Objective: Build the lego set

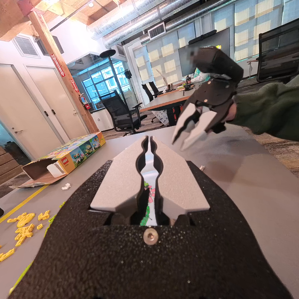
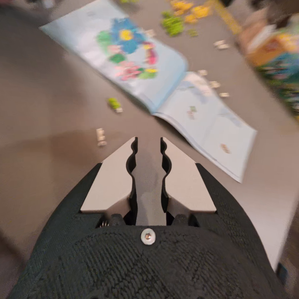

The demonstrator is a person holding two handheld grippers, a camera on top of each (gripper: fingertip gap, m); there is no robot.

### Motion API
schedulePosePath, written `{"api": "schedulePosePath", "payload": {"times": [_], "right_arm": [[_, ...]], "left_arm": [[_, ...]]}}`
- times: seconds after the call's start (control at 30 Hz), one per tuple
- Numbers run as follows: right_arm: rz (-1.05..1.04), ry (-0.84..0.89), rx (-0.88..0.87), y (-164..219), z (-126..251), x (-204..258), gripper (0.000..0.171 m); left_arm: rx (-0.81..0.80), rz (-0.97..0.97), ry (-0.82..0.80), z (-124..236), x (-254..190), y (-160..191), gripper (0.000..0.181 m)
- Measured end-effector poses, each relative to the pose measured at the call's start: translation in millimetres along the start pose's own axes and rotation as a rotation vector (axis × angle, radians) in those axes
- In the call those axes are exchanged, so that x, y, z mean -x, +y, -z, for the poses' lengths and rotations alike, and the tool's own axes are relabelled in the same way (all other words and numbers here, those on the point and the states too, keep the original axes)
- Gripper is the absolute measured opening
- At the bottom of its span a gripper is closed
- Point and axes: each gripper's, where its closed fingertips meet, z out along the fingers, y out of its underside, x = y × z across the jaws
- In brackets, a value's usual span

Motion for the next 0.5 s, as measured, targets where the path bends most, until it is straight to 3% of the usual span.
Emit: {"api": "schedulePosePath", "payload": {"times": [0.13, 0.27, 0.37, 0.5], "right_arm": [[-0.065, 0.352, -0.129, -2.3, 9.4, -53.5, 0.020], [-0.123, 0.561, -0.283, -8.5, 25.6, -78.1, 0.022], [-0.171, 0.467, -0.310, -18.6, 15.2, -74.1, 0.021], [-0.191, 0.116, -0.313, -66.7, -29.3, -52.7, 0.018]], "left_arm": [[0.009, 0.000, 0.014, -0.8, -2.4, 1.7, 0.000], [0.011, 0.004, 0.024, -1.8, -4.3, 2.4, 0.000], [0.014, -0.008, 0.039, -4.0, -8.5, 3.1, 0.000], [0.019, -0.069, 0.071, -6.8, -19.4, 2.5, 0.000]]}}
